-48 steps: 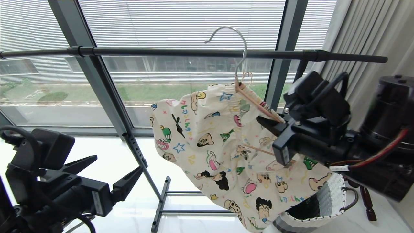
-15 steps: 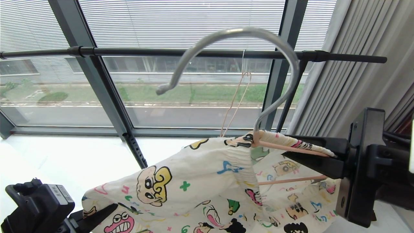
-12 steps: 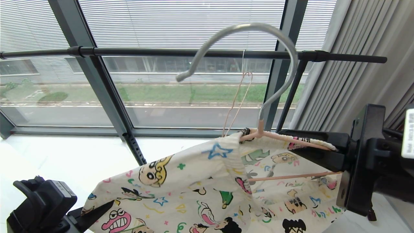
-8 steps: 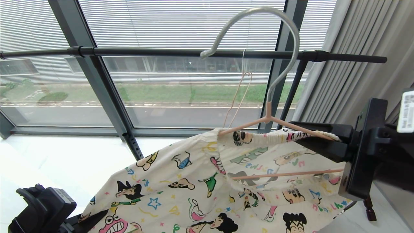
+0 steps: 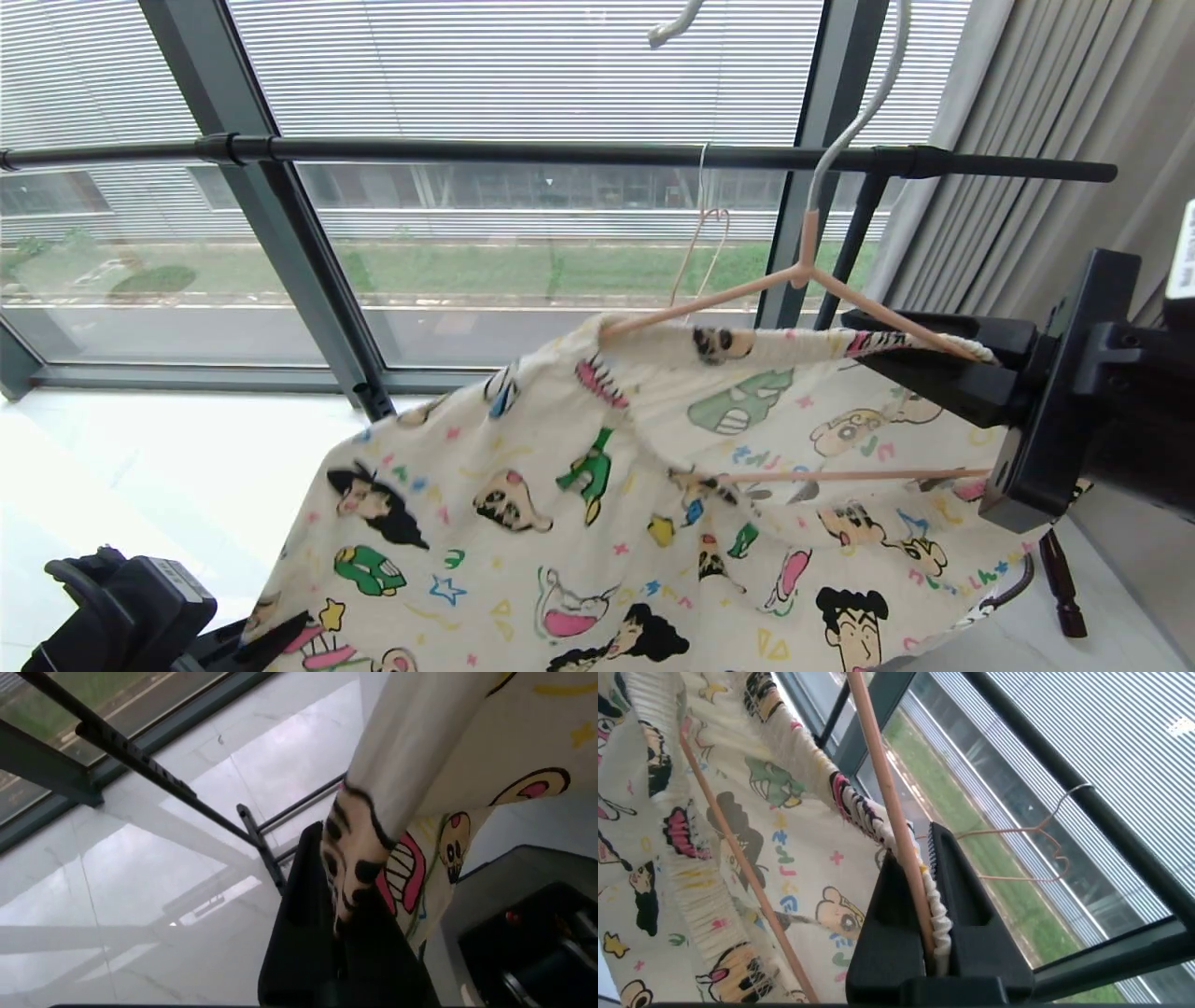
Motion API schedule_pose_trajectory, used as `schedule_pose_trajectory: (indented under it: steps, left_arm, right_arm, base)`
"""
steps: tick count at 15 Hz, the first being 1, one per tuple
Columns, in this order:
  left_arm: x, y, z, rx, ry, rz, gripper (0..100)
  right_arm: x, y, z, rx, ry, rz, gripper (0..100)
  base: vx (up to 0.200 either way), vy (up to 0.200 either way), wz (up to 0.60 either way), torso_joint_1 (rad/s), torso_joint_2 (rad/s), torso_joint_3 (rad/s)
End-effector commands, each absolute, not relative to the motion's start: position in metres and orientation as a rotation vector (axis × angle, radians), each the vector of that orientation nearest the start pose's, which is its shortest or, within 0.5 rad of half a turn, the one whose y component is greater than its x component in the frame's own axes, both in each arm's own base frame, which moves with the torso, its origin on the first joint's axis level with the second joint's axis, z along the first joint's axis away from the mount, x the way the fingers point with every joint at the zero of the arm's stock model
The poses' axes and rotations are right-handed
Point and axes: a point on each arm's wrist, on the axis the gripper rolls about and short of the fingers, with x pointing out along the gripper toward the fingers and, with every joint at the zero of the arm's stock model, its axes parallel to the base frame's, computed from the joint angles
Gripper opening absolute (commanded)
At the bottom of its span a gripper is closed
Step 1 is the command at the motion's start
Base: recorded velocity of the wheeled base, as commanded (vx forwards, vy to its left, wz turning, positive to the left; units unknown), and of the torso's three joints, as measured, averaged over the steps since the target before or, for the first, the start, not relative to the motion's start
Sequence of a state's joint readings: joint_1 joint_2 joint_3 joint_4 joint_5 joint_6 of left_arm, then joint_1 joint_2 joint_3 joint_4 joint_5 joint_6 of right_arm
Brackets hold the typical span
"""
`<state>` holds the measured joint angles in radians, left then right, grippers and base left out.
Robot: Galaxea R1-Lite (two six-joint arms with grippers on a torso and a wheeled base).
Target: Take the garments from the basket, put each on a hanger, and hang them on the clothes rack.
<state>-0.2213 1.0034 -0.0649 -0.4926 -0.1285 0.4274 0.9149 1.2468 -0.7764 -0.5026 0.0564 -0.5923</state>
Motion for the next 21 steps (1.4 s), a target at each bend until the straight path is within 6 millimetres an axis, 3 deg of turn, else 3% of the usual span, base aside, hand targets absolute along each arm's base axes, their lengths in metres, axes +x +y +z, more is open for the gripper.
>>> schedule_pose_trajectory:
  steps: [1,6,8,11,13,15,19,21]
  left_arm:
    - [0.091,-0.024,0.116,0.437,0.341,-0.433,100]
    - [0.087,-0.022,0.118,0.445,0.317,-0.386,100]
    - [0.092,-0.022,0.127,0.452,0.298,-0.331,100]
    - [0.106,-0.024,0.151,0.452,0.23,-0.286,100]
    - [0.116,-0.023,0.164,0.449,0.209,-0.236,100]
    - [0.125,-0.019,0.173,0.444,0.204,-0.186,100]
    - [0.134,-0.017,0.178,0.443,0.209,-0.165,100]
    - [0.138,-0.017,0.182,0.441,0.2,-0.163,100]
  right_arm:
    - [0.119,0.158,0.274,-0.529,-0.306,0.937,0]
    - [0.13,0.149,0.27,-0.494,-0.229,0.812,0]
    - [0.141,0.135,0.253,-0.522,-0.124,0.65,0]
    - [0.149,0.118,0.217,-0.529,0.035,0.564,0]
    - [0.149,0.105,0.194,-0.528,0.139,0.482,0]
    - [0.145,0.094,0.184,-0.51,0.179,0.438,0]
    - [0.143,0.074,0.175,-0.513,0.229,0.304,0]
    - [0.153,0.071,0.19,-0.465,0.195,0.246,0]
  base:
    - [0.0,0.0,0.0,0.0,0.0,0.0]
    - [0.0,0.0,0.0,0.0,0.0,0.0]
    - [0.0,0.0,0.0,0.0,0.0,0.0]
    - [0.0,0.0,0.0,0.0,0.0,0.0]
    - [0.0,0.0,0.0,0.0,0.0,0.0]
    - [0.0,0.0,0.0,0.0,0.0,0.0]
    - [0.0,0.0,0.0,0.0,0.0,0.0]
    - [0.0,0.0,0.0,0.0,0.0,0.0]
